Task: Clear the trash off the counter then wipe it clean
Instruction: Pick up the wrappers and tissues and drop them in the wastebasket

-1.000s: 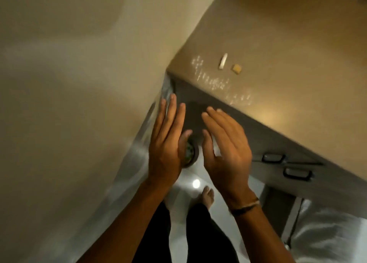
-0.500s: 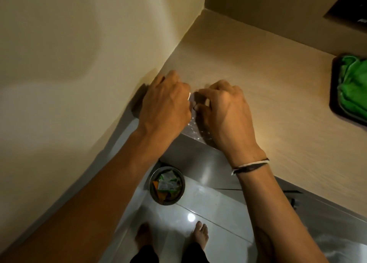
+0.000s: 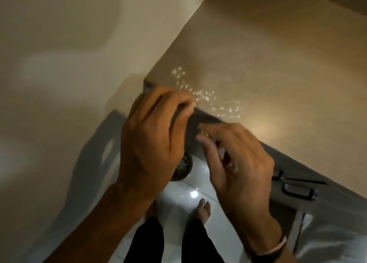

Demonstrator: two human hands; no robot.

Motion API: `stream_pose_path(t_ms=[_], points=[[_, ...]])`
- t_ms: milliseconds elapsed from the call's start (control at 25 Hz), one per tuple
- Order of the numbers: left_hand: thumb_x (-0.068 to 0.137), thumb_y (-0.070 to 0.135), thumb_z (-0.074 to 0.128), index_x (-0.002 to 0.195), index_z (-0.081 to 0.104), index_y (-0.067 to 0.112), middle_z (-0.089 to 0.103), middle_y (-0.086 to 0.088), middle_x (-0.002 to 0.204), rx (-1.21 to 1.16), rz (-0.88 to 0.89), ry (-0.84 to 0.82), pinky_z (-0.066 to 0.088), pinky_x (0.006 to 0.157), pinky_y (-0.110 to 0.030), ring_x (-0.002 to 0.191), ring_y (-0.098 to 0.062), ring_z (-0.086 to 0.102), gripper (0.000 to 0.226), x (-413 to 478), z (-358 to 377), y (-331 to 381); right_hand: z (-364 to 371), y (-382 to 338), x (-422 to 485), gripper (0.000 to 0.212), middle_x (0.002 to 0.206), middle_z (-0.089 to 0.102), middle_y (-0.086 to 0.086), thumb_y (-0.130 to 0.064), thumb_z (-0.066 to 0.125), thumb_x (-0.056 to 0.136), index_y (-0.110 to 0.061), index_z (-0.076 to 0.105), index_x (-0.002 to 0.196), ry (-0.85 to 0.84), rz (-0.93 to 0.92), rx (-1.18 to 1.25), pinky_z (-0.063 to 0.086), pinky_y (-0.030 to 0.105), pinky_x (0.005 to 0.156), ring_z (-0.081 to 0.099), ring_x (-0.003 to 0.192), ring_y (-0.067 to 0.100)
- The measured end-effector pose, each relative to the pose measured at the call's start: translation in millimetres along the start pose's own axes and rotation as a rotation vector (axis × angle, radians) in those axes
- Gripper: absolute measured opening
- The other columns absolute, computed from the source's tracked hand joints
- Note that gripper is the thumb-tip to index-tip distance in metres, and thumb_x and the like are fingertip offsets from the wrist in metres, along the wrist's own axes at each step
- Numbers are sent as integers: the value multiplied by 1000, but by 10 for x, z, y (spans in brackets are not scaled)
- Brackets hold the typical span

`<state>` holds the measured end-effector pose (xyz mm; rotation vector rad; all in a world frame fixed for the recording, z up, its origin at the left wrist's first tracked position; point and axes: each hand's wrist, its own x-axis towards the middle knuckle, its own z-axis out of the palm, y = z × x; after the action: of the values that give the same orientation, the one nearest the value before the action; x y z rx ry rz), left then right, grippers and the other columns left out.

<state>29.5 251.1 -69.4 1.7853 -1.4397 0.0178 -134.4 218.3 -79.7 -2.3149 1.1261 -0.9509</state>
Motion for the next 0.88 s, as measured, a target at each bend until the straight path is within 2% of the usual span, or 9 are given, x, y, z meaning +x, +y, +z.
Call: stream_pose_path(t_ms=[80, 200, 320, 440, 520, 600, 720, 800, 880], points=[[102, 13, 68, 106, 76, 4, 74, -5, 106, -1, -97, -85, 46, 92, -10, 97, -6, 59, 13, -554, 85, -196, 259, 147, -354, 12, 108, 76, -3, -24, 73, 100, -21, 76, 112, -117, 126, -7, 57, 24, 89, 69, 94, 11], [103, 11, 67, 112, 78, 1, 76, -16, 112, 56, -419, -400, 61, 91, -36, 104, -31, 72, 18, -1379, 527, -682, 941, 550, -798, 21, 117, 78, 6, -17, 72, 99, -17, 76, 120, -453, 475, -30, 63, 40, 94, 75, 102, 25], [108, 24, 56, 127, 73, 10, 72, -15, 125, 162, -578, -602, 58, 97, -46, 117, -34, 67, 29, -1854, 1343, -1359, 1775, 1127, -1112, 23, 120, 76, 11, -19, 58, 106, -14, 73, 122, -623, 511, -103, 61, 37, 95, 73, 106, 28], [110, 34, 45, 138, 65, 11, 68, -15, 139, 237, -597, -696, 53, 107, -43, 127, -34, 64, 42, -2079, 2151, -1982, 2601, 1685, -1307, 26, 122, 75, 17, -17, 57, 105, -8, 70, 126, -661, 481, -138, 60, 46, 101, 73, 110, 35], [108, 35, 43, 142, 62, 7, 66, -18, 144, 189, -545, -723, 48, 115, -44, 133, -35, 62, 49, -2203, 2513, -2300, 3000, 2000, -1417, 30, 127, 73, 19, -19, 52, 107, -7, 66, 131, -712, 568, -118, 59, 48, 104, 71, 115, 38], [108, 33, 47, 148, 58, 10, 62, -14, 151, 151, -486, -721, 44, 121, -44, 140, -32, 58, 47, -2373, 2714, -2556, 3247, 2246, -1592, 32, 123, 74, 20, -22, 47, 108, -7, 66, 130, -739, 663, -101, 61, 48, 100, 72, 112, 39], [107, 28, 46, 152, 54, 16, 60, -14, 153, 220, -517, -705, 55, 109, -53, 134, -37, 60, 47, -2637, 2626, -2558, 3088, 2343, -1891, 28, 117, 77, 16, -19, 50, 105, -10, 66, 127, -692, 647, -152, 64, 44, 92, 75, 104, 37], [104, 19, 59, 157, 50, 15, 60, -16, 154, 277, -503, -717, 59, 102, -53, 130, -41, 63, 54, -2815, 2315, -2323, 2729, 2205, -2099, 39, 139, 69, 15, -20, 54, 105, -13, 58, 143, -693, 629, -133, 55, 42, 106, 67, 128, 35], [98, 19, 73, 162, 41, 12, 53, -20, 160, 303, -411, -731, 56, 107, -50, 140, -42, 58, 72, -2882, 1959, -2071, 2338, 1974, -2182, 56, 169, 37, 8, -36, 47, 110, -19, 35, 162, -761, 592, -181, 29, 39, 129, 32, 159, 28]])
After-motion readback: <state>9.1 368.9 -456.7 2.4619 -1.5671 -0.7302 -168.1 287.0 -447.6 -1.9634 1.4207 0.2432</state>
